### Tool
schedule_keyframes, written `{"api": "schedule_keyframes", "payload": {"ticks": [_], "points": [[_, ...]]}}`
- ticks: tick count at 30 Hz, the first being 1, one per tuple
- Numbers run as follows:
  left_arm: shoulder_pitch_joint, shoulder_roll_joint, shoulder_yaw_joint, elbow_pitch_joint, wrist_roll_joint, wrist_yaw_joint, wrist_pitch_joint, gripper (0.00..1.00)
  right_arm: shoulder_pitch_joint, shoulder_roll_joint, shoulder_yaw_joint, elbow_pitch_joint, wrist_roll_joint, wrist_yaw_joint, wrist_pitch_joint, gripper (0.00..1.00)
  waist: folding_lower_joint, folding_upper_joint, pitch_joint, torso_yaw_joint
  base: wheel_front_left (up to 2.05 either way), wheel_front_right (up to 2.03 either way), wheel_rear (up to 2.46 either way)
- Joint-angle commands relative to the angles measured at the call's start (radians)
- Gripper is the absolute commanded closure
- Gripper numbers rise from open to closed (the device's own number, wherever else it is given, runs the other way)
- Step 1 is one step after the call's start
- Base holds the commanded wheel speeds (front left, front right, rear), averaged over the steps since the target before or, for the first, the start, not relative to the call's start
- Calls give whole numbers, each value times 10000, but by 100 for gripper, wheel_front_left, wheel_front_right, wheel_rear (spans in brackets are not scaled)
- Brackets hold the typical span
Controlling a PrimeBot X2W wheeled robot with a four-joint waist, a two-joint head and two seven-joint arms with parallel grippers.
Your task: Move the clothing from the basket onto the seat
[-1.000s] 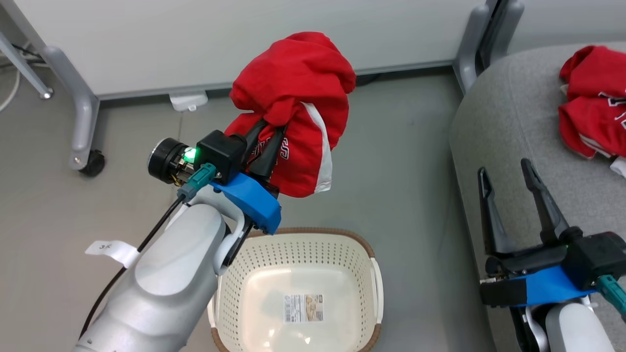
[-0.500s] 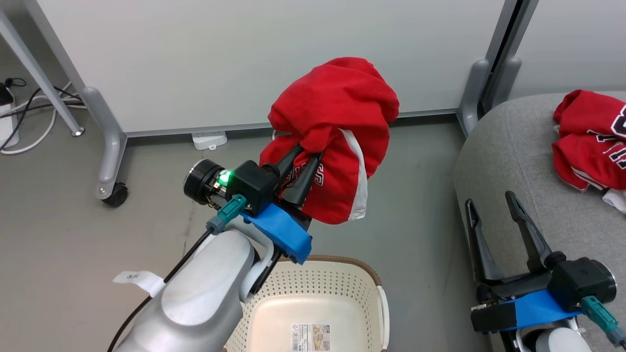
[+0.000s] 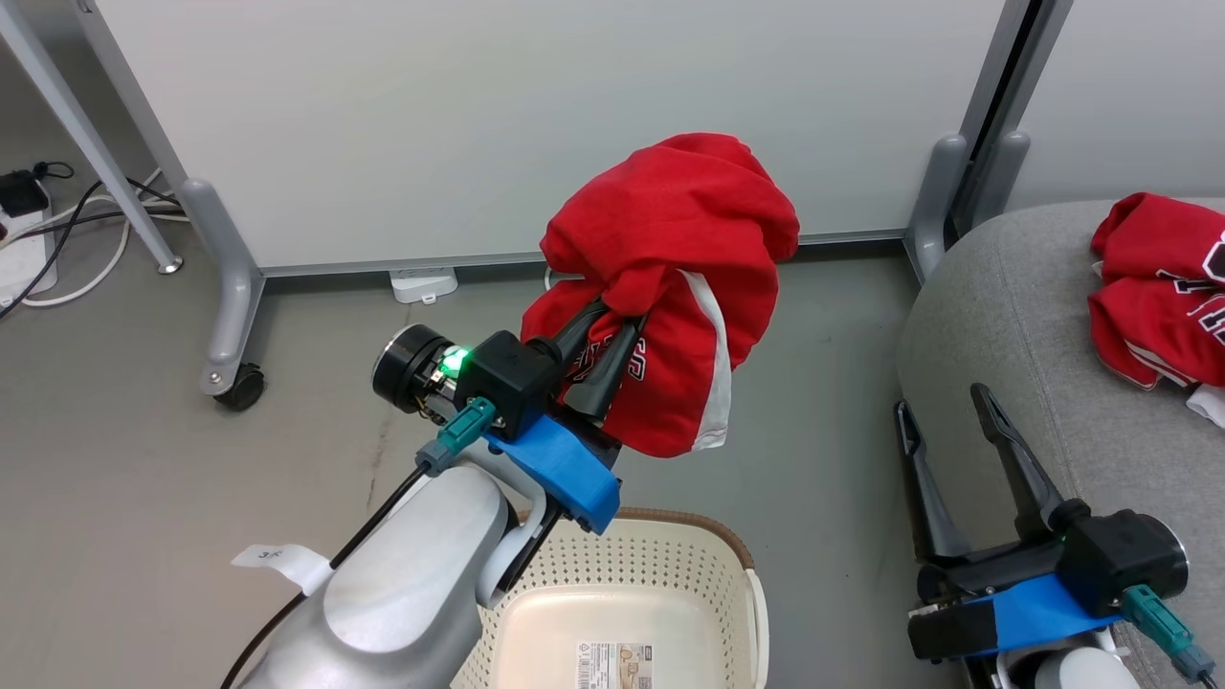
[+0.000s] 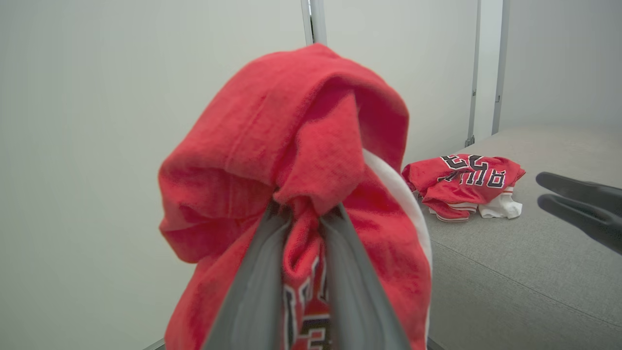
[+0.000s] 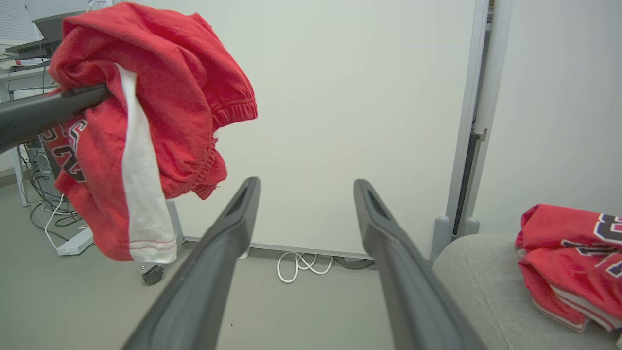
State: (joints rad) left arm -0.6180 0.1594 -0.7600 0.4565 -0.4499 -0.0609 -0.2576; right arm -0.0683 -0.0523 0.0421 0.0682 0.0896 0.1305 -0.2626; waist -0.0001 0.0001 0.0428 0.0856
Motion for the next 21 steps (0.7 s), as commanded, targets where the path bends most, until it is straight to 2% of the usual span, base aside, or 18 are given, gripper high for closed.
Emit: {"api": "schedule_keyframes", "payload": {"ticks": [1, 5, 13, 21], "points": [[80, 33, -19, -52, -39, 70, -11, 100, -48, 28, 89, -70, -27, 5, -34, 0, 1, -1, 17, 22, 0, 0, 0], [12, 33, -53, -68, -45, 76, -13, 100, -345, 12, 493, -154, -127, 5, -34, 0, 1, -1, 74, 61, 0, 0, 0], [-250, -48, -143, -80, -10, 37, -21, 100, -1362, -461, 1961, 27, -84, 5, -34, 0, 1, -1, 218, 238, 0, 0, 0], [-427, -167, -347, -42, 95, 0, -35, 100, -2423, -514, 3053, 895, -71, 5, -34, 0, 1, -1, 418, 485, 0, 0, 0]]}}
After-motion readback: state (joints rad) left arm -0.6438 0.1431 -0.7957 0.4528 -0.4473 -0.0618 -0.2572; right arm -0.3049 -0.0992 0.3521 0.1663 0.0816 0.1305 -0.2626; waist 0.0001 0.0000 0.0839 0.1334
